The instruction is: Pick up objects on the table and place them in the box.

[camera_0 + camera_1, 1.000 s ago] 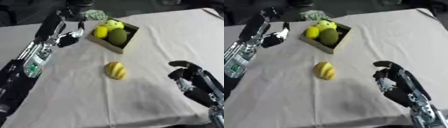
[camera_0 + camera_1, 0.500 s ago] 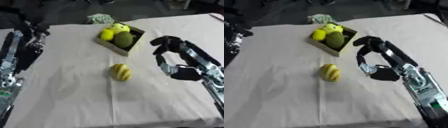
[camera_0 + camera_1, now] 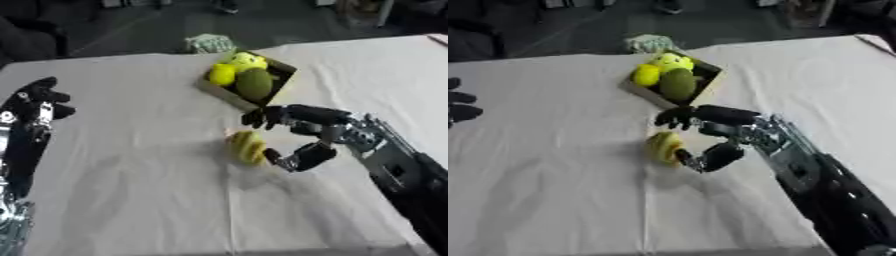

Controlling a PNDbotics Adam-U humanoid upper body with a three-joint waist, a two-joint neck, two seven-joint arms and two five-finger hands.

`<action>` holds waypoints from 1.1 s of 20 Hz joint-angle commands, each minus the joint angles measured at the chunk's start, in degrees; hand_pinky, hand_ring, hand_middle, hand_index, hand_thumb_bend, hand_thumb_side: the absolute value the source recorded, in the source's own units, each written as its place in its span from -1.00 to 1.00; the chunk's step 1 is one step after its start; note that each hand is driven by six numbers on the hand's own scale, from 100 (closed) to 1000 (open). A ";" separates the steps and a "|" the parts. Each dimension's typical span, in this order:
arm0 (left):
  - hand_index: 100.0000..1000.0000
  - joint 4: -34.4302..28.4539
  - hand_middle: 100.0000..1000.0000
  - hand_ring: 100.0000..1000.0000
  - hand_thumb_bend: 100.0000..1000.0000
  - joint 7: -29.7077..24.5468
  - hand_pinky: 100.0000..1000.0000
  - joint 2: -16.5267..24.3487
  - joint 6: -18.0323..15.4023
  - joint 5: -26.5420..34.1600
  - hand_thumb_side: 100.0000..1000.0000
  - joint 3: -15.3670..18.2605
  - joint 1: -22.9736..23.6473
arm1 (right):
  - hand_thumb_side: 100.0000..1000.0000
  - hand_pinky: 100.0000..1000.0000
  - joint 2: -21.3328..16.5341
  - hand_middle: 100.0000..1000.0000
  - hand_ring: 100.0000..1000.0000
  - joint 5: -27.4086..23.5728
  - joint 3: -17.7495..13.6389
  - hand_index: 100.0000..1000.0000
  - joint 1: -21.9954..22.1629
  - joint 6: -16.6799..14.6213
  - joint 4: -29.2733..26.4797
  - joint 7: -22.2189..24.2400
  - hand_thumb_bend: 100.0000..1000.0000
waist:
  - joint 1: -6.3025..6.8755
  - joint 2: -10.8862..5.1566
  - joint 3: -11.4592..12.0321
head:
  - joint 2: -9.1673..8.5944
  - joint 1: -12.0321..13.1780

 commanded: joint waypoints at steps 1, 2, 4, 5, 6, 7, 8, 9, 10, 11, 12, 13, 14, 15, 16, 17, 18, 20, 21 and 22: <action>0.62 -1.22 0.12 0.12 -1.00 -0.37 0.42 -0.61 0.49 -0.55 0.48 0.35 0.15 | -0.78 0.56 2.38 0.97 0.76 5.09 -1.41 0.96 -1.87 -1.80 4.55 -1.31 -1.00 | -0.04 -0.75 0.50 | 0.26 -0.39; 0.63 -1.22 0.11 0.12 -1.00 -0.47 0.42 -0.81 0.59 -0.62 0.48 0.30 0.27 | -0.78 0.55 3.13 0.96 0.75 6.36 -1.81 0.96 -2.11 -2.04 5.86 -2.28 -1.00 | -0.02 -0.74 0.70 | 0.26 -0.50; 0.62 -1.22 0.11 0.12 -1.00 -0.63 0.42 -1.12 0.76 -0.73 0.49 0.21 0.44 | -0.74 0.56 4.48 0.96 0.76 8.80 -2.53 0.97 -2.52 -2.13 8.16 -4.77 -1.00 | -0.01 -0.70 0.99 | 0.26 -0.66; 0.63 -1.19 0.10 0.11 -1.00 -0.71 0.42 -1.26 0.85 -0.77 0.49 0.16 0.45 | -0.71 0.56 5.08 0.96 0.76 10.08 -2.74 0.97 -2.71 -2.10 9.20 -5.87 -1.00 | -0.02 -0.68 1.11 | 0.26 -0.73; 0.63 -1.15 0.10 0.11 -1.00 -0.79 0.42 -1.37 0.93 -0.79 0.49 0.09 0.45 | -0.68 0.56 5.58 0.96 0.76 11.45 -2.87 0.97 -2.90 -2.10 10.16 -6.86 -1.00 | -0.04 -0.66 1.21 | 0.26 -0.81; 0.63 -1.11 0.10 0.11 -1.00 -0.89 0.42 -1.45 0.99 -0.83 0.49 0.00 0.44 | -0.69 0.56 6.05 0.95 0.75 13.06 -2.99 0.97 -3.07 -2.06 11.09 -7.78 -1.00 | -0.05 -0.64 1.29 | 0.26 -0.89; 0.63 -1.08 0.10 0.11 -1.00 -0.98 0.42 -1.51 1.03 -0.88 0.49 -0.06 0.44 | -0.75 0.56 6.43 0.94 0.75 14.54 -3.08 0.97 -3.18 -2.10 11.86 -8.68 -1.00 | -0.06 -0.62 1.34 | 0.26 -0.94; 0.63 -1.03 0.10 0.11 -1.00 -1.05 0.42 -1.59 1.06 -0.95 0.50 -0.11 0.44 | -0.77 0.56 6.69 0.94 0.74 16.06 -3.20 0.97 -3.29 -2.07 12.53 -9.56 -1.00 | -0.09 -0.60 1.37 | 0.26 -0.94; 0.63 -0.96 0.10 0.11 -1.00 -1.11 0.42 -1.66 1.09 -1.03 0.50 -0.15 0.45 | -0.77 0.56 6.91 0.92 0.73 17.55 -3.33 0.96 -3.38 -2.02 13.04 -10.51 -1.00 | -0.12 -0.57 1.38 | 0.26 -0.94; 0.63 -0.88 0.10 0.11 -1.00 -1.14 0.42 -1.75 1.12 -1.11 0.50 -0.19 0.46 | -0.77 0.56 7.08 0.91 0.72 18.97 -3.50 0.96 -3.45 -1.90 13.42 -11.58 -1.00 | -0.15 -0.54 1.38 | 0.26 -0.95; 0.63 -0.81 0.10 0.11 -1.00 -1.17 0.42 -1.82 1.14 -1.18 0.50 -0.23 0.47 | -0.77 0.55 7.22 0.90 0.70 20.24 -3.61 0.95 -3.47 -1.81 13.77 -12.58 -1.00 | -0.18 -0.50 1.38 | 0.26 -0.94; 0.63 -0.73 0.10 0.11 -1.00 -1.20 0.42 -1.90 1.17 -1.27 0.50 -0.27 0.50 | -0.77 0.54 7.32 0.89 0.69 21.38 -3.70 0.94 -3.48 -1.71 14.14 -13.47 -1.00 | -0.21 -0.47 1.36 | 0.26 -0.92; 0.63 -0.67 0.10 0.11 -1.00 -1.21 0.42 -1.96 1.18 -1.35 0.50 -0.30 0.51 | -0.77 0.52 7.41 0.87 0.66 22.26 -3.76 0.92 -3.46 -1.67 14.46 -14.16 -1.00 | -0.23 -0.45 1.34 | 0.26 -0.91; 0.63 -0.61 0.10 0.11 -1.00 -1.21 0.42 -2.03 1.19 -1.42 0.50 -0.32 0.51 | -0.77 0.52 7.47 0.86 0.65 22.96 -3.81 0.91 -3.41 -1.64 14.79 -14.70 -1.00 | -0.26 -0.43 1.32 | 0.26 -0.89; 0.63 -0.57 0.10 0.11 -1.00 -1.20 0.42 -2.09 1.21 -1.46 0.50 -0.33 0.50 | -0.77 0.49 7.52 0.83 0.61 23.52 -3.84 0.88 -3.38 -1.65 15.07 -15.11 -1.00 | -0.27 -0.41 1.30 | 0.26 -0.88; 0.63 -0.51 0.10 0.11 -1.00 -1.20 0.42 -2.14 1.24 -1.50 0.50 -0.35 0.49 | -0.78 0.46 7.55 0.80 0.58 23.97 -3.94 0.84 -3.33 -1.60 15.35 -15.53 -1.00 | -0.28 -0.39 1.26 | 0.26 -0.86; 0.63 -0.45 0.10 0.11 -1.00 -1.20 0.42 -2.19 1.27 -1.54 0.50 -0.36 0.49 | -0.78 0.42 7.59 0.75 0.53 24.32 -4.04 0.80 -3.29 -1.50 15.60 -15.99 -1.00 | -0.29 -0.38 1.23 | 0.26 -0.84; 0.63 -0.35 0.10 0.11 -1.00 -1.16 0.42 -2.31 1.33 -1.61 0.50 -0.37 0.50 | -0.78 0.30 7.65 0.62 0.39 24.76 -4.30 0.65 -3.23 -1.27 16.01 -17.27 -1.00 | -0.29 -0.37 1.18 | 0.26 -0.81; 0.63 -0.30 0.10 0.11 -1.00 -1.12 0.42 -2.37 1.37 -1.62 0.50 -0.37 0.49 | -0.78 0.22 7.66 0.53 0.29 24.79 -4.51 0.54 -3.23 -1.10 16.15 -18.26 -1.00 | -0.28 -0.37 1.15 | 0.26 -0.81; 0.63 -0.27 0.09 0.11 -1.00 -1.09 0.42 -2.42 1.39 -1.61 0.50 -0.37 0.49 | -0.78 0.14 7.66 0.45 0.20 24.80 -4.67 0.44 -3.24 -0.91 16.27 -19.46 -1.00 | -0.28 -0.38 1.12 | 0.26 -0.82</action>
